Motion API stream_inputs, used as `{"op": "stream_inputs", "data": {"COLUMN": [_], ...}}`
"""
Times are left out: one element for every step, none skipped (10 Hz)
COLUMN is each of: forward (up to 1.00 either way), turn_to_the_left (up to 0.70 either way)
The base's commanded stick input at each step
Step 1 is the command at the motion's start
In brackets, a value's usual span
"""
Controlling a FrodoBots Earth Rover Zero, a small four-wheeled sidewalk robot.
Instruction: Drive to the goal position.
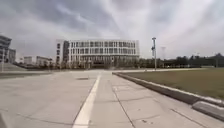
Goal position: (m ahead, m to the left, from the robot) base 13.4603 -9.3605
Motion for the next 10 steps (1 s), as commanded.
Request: {"op": "stream_inputs", "data": {"forward": [0.7, 0.7, 0.7, 0.7, 0.7, 0.7, 0.7, 0.7, 0.7, 0.7], "turn_to_the_left": [0.0, 0.0, 0.0, 0.0, 0.0, 0.0, 0.0, 0.0, 0.0, 0.0]}}
